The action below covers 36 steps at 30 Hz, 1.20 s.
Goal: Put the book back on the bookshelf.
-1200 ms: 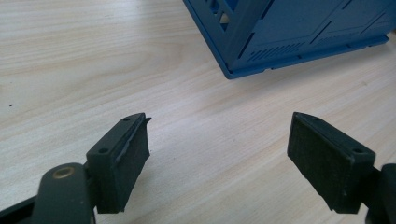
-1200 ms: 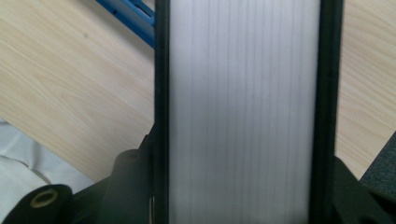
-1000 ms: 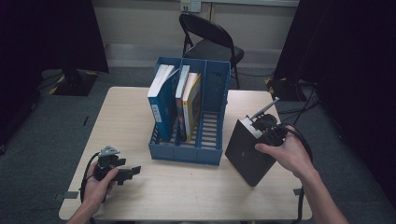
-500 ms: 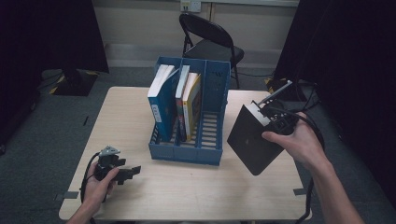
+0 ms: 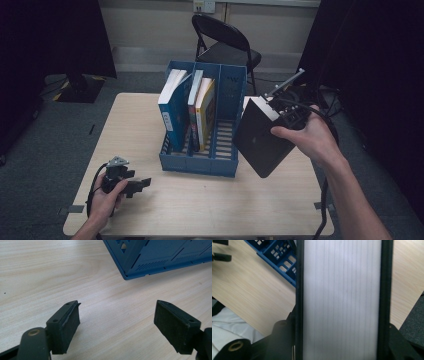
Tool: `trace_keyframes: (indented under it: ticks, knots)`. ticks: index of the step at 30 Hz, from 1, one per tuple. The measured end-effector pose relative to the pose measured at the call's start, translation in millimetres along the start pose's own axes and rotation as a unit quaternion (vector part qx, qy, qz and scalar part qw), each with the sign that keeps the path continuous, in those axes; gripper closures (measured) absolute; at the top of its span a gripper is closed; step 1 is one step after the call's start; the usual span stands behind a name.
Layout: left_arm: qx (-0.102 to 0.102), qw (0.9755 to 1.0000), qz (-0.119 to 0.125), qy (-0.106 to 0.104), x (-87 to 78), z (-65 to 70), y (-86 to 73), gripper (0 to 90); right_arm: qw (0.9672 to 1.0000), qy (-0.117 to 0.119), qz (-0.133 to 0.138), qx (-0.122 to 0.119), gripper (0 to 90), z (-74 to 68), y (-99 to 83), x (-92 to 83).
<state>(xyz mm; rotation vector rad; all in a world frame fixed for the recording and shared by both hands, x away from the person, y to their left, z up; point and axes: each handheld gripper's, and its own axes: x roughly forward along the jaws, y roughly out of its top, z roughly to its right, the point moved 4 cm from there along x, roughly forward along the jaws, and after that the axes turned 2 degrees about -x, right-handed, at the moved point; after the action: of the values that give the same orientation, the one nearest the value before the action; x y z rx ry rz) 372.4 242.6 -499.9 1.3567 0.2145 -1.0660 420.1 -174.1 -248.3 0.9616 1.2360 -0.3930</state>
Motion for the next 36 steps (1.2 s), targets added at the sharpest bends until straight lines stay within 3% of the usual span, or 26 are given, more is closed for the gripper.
trace_keyframes:
  ticks: [8, 16, 21, 26, 27, 36]
  knots:
    - [0.000, 0.9999, 0.011, 0.004, -2.7, -1.8, 1.2, 20.7, 0.9997, 0.006, -0.005, 0.025, 53.6, -2.1, 39.4, 13.6]
    - [-0.003, 0.9999, 0.010, 0.003, -3.2, -3.3, 0.5, 20.7, 0.9980, -0.002, -0.023, 0.059, 53.6, 0.0, 62.4, 31.6]
    - [-0.003, 1.0000, 0.009, -0.002, -2.7, -2.1, 0.4, 20.7, 0.9954, -0.004, -0.034, 0.089, 53.6, 2.8, 79.9, 44.8]
    - [-0.001, 1.0000, 0.010, -0.002, -2.6, -1.6, 0.5, 20.7, 0.9935, -0.006, -0.046, 0.104, 53.6, 2.2, 91.5, 51.2]
    - [0.000, 1.0000, 0.009, -0.003, -2.5, -1.4, 0.5, 20.7, 0.9921, -0.010, -0.045, 0.117, 53.6, 1.2, 97.5, 54.6]
    - [0.003, 0.9999, 0.008, -0.008, -1.9, 0.0, 0.5, 20.6, 0.9864, -0.033, -0.053, 0.153, 53.7, 1.0, 115.2, 69.2]
